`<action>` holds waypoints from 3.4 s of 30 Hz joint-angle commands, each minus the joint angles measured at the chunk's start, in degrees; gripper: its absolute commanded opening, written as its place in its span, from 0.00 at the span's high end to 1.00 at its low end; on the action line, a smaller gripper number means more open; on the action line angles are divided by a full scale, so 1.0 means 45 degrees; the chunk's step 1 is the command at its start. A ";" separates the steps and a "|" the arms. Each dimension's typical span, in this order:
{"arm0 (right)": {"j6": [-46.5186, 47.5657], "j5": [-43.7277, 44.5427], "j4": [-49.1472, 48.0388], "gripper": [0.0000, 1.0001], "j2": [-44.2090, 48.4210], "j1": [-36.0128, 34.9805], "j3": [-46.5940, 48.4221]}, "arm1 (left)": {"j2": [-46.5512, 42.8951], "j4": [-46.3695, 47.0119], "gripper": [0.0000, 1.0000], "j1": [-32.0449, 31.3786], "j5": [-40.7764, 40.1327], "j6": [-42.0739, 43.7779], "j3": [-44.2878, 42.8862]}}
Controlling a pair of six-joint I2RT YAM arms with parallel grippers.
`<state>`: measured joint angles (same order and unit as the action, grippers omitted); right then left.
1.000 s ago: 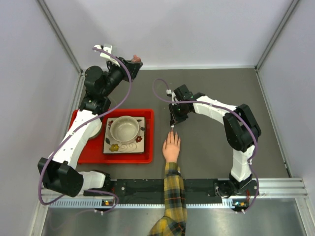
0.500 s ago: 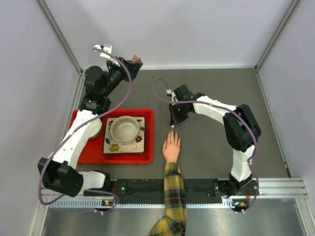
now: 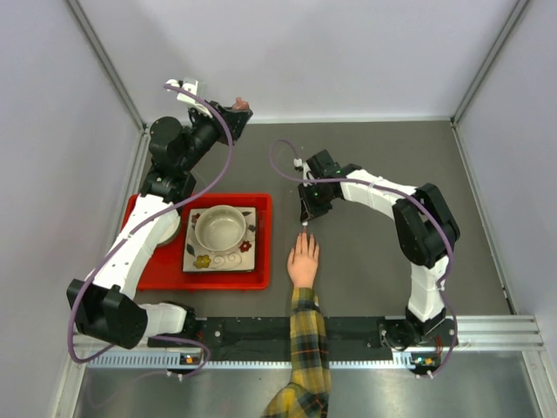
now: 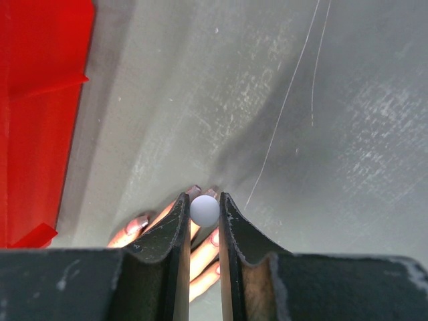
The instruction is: Paint the nails
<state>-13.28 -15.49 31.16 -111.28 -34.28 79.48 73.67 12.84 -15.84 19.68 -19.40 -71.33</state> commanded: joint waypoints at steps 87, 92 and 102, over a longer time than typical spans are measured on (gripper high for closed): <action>-0.0291 -0.0093 -0.0167 1.00 0.0962 0.0294 0.0167 | -0.0004 0.1053 1.00 0.0257 0.0177 -0.0709 -0.0067; -0.0331 -0.0269 -0.0166 1.00 0.0629 0.0275 0.0384 | 0.0074 0.1092 1.00 0.0257 0.0216 -0.0748 -0.0086; -0.0331 -0.0348 -0.0029 1.00 0.0316 0.0294 0.0560 | 0.0289 0.1189 1.00 0.0257 0.0313 -0.0767 -0.0184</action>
<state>-14.61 -16.19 31.35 -109.51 -33.19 78.89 74.91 13.65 -15.03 20.16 -22.46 -71.33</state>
